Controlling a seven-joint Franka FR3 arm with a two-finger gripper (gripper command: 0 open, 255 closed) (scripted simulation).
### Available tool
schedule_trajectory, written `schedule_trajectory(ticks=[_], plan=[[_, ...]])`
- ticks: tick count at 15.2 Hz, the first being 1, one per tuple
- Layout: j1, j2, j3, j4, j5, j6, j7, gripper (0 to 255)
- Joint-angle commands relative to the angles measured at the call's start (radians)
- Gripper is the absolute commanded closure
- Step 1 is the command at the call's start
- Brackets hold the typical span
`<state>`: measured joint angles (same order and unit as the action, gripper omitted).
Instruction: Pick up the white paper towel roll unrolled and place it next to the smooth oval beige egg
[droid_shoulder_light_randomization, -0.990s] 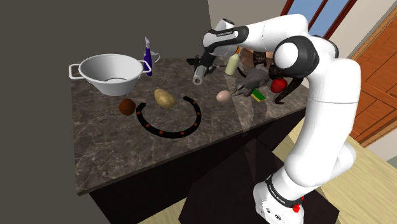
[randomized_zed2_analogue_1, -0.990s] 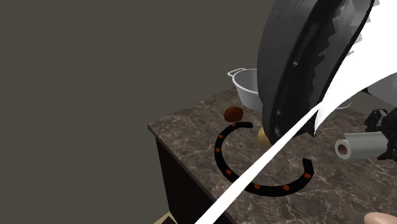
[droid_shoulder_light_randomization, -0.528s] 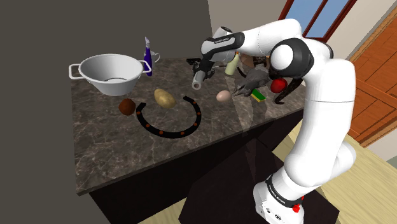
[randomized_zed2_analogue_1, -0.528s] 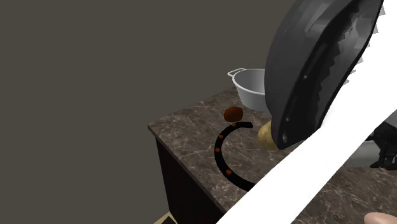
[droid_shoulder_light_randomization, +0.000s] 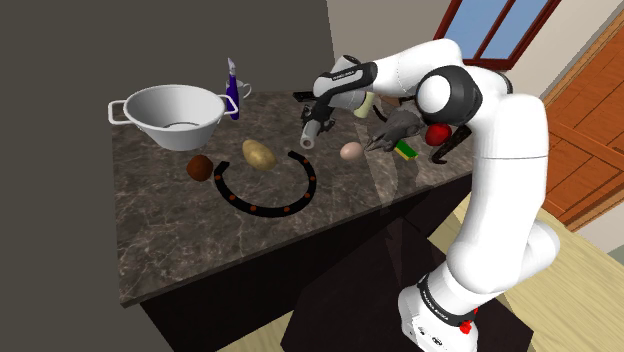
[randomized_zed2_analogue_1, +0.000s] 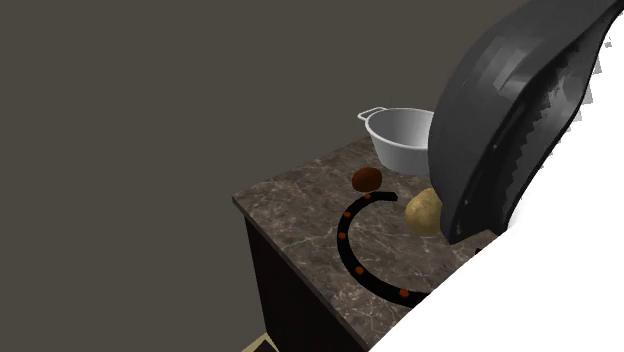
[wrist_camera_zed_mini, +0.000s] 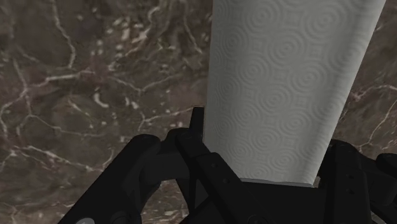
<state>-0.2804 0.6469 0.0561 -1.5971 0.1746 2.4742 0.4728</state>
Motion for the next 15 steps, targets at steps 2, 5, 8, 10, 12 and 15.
schedule_trajectory(ticks=[2, 5, 8, 10, 12, 15], plan=[[0.000, 0.016, 0.002, -0.006, 0.002, 0.022, -0.003, 255], [0.000, 0.016, 0.002, -0.006, 0.002, 0.022, -0.003, 255], [0.000, 0.016, 0.002, -0.006, 0.002, 0.022, -0.003, 255], [0.000, 0.016, 0.002, -0.006, 0.002, 0.022, -0.003, 0], [0.000, 0.016, 0.002, -0.006, 0.002, 0.022, -0.003, 0], [0.000, 0.016, 0.002, -0.006, 0.002, 0.022, -0.003, 0]])
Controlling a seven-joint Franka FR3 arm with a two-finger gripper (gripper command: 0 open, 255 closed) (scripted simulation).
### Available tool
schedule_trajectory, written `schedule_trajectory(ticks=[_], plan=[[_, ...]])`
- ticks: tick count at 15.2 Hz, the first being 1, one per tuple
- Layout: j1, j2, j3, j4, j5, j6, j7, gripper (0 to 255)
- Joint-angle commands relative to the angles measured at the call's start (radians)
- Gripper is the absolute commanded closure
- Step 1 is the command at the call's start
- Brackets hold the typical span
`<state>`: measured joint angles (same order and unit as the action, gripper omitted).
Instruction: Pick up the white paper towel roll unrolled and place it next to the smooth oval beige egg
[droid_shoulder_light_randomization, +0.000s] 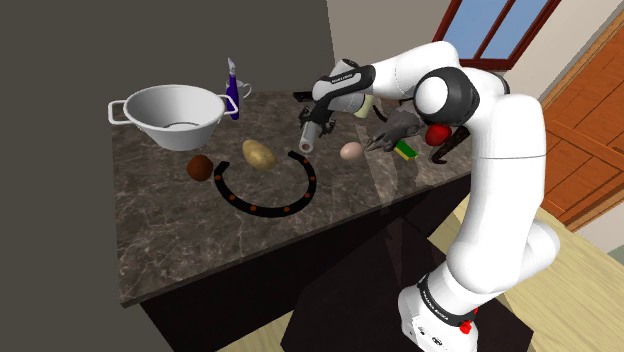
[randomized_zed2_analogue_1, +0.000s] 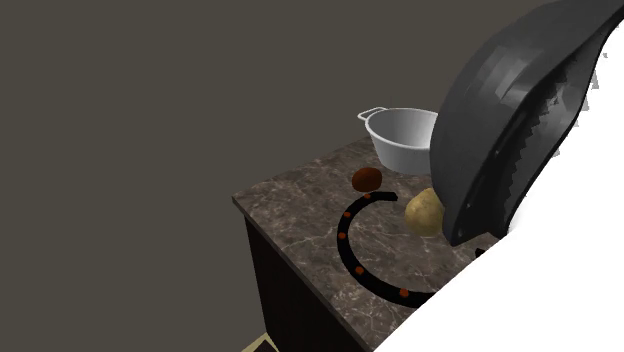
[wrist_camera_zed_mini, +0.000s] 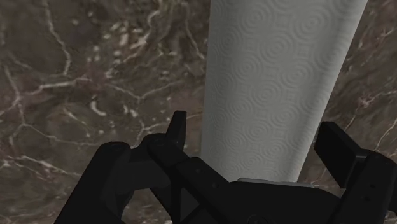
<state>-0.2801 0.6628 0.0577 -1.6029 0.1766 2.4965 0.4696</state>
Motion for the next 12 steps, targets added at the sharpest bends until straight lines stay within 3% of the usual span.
schedule_trajectory(ticks=[1, 4, 12], plan=[[-0.003, -0.029, -0.001, -0.014, 0.000, -0.016, 0.000, 0], [-0.011, -0.106, -0.003, -0.043, 0.000, -0.063, -0.001, 0], [-0.011, -0.106, -0.003, -0.043, 0.000, -0.063, -0.001, 0]])
